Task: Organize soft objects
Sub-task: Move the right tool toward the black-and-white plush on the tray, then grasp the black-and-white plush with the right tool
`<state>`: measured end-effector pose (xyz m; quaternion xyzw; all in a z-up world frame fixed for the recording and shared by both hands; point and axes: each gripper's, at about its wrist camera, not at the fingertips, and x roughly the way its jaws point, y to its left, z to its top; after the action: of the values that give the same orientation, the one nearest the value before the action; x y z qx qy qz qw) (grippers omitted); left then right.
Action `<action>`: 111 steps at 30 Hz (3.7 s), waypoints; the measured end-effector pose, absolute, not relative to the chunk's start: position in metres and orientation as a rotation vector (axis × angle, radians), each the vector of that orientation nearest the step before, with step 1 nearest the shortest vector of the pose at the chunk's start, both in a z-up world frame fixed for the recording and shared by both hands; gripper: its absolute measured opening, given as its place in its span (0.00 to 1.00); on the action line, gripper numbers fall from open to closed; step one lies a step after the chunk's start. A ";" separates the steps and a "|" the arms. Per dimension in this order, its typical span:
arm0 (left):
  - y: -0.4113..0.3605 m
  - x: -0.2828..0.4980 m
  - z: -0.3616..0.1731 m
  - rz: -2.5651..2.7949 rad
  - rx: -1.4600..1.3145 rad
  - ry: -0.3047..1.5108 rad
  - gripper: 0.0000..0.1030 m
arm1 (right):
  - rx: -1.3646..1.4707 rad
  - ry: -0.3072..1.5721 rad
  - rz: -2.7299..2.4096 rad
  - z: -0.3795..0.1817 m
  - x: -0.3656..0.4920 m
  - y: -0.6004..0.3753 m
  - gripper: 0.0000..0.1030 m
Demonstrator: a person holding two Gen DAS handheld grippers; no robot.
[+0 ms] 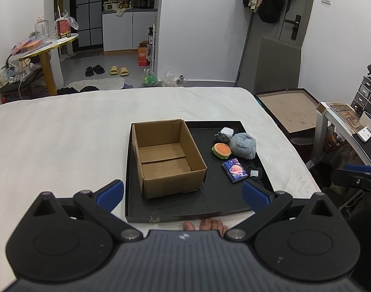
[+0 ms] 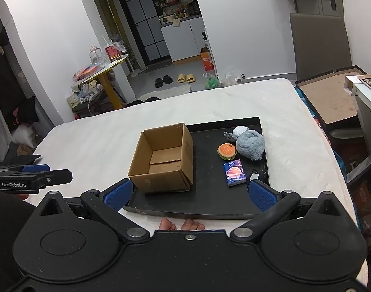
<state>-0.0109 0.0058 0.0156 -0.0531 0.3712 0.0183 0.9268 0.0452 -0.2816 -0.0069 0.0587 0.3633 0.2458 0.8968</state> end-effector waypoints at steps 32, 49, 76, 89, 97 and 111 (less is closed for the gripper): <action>0.008 0.003 -0.004 0.037 -0.121 0.791 1.00 | 0.121 0.771 0.493 -0.027 0.051 -0.281 1.00; 0.019 0.026 -0.028 0.061 -0.150 0.812 1.00 | 0.119 0.793 0.488 -0.052 0.077 -0.281 1.00; 0.047 0.087 -0.092 0.201 -0.168 0.843 0.95 | 0.167 0.875 0.462 -0.139 0.150 -0.286 0.75; 0.053 0.116 -0.117 0.270 -0.173 0.836 0.83 | 0.211 0.891 0.394 -0.176 0.175 -0.295 0.68; 0.053 0.130 -0.131 0.300 -0.185 0.837 0.74 | 0.251 0.886 0.372 -0.196 0.185 -0.297 0.61; 0.068 0.143 -0.158 0.363 -0.239 0.848 0.52 | 0.289 0.917 0.340 -0.226 0.204 -0.284 0.49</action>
<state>0.1434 0.0677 -0.1577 -0.1150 0.4082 0.1747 0.8886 0.2037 -0.2841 -0.2263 0.1384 0.4387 0.1627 0.8729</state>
